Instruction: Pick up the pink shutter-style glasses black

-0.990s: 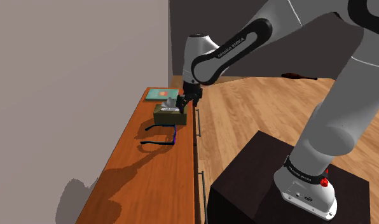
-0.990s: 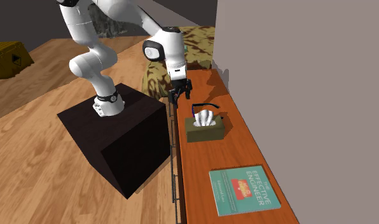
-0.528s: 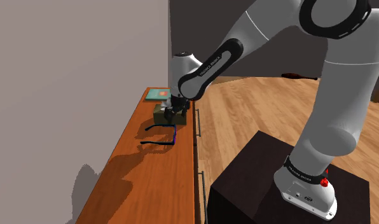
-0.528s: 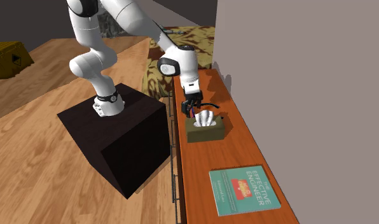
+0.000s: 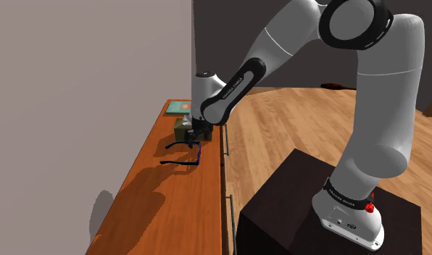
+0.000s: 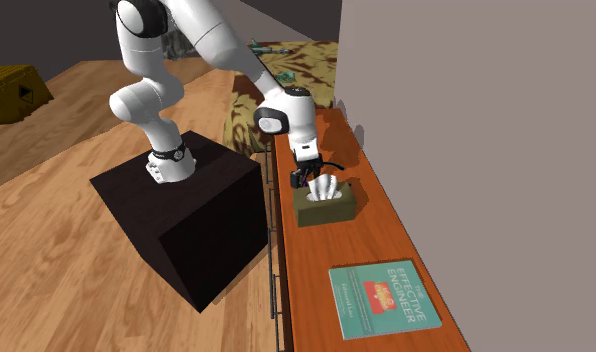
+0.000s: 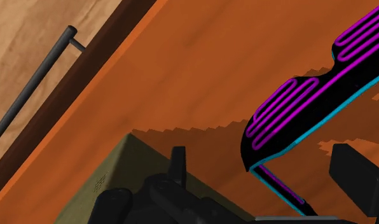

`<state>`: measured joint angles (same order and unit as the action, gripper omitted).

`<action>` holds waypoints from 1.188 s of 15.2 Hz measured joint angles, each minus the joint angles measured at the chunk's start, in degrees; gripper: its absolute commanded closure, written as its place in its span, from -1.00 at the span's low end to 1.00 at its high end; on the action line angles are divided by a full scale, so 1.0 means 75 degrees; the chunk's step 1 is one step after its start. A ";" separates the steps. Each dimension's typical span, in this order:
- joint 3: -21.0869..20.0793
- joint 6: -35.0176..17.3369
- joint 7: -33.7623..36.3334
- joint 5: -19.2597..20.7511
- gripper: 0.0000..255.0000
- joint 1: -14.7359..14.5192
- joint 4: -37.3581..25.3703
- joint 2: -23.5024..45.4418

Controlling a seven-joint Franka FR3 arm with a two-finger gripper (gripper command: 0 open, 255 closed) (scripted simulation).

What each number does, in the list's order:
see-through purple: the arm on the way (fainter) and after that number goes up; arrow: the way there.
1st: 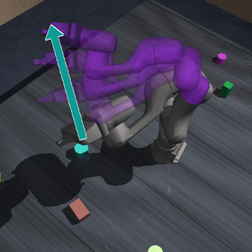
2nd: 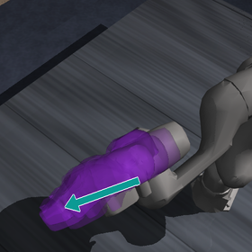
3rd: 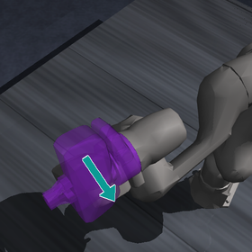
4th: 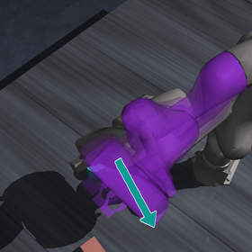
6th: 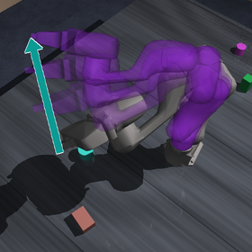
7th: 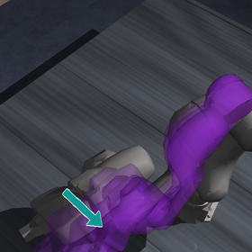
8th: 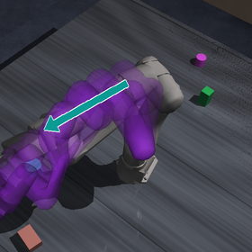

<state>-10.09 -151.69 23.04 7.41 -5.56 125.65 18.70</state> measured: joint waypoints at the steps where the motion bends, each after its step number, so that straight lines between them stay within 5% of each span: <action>1: 0.0008 -0.0036 0.0012 0.0017 -1.00 -0.0011 -0.0022 0.0073; 2: 0.0020 -0.0058 -0.0003 0.0027 1.00 -0.0004 -0.0050 0.0161; 18: -0.0069 0.0293 -0.0108 -0.0120 1.00 0.0059 -0.0007 -0.0206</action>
<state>-10.61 -149.49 22.23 6.52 -5.12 125.60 17.15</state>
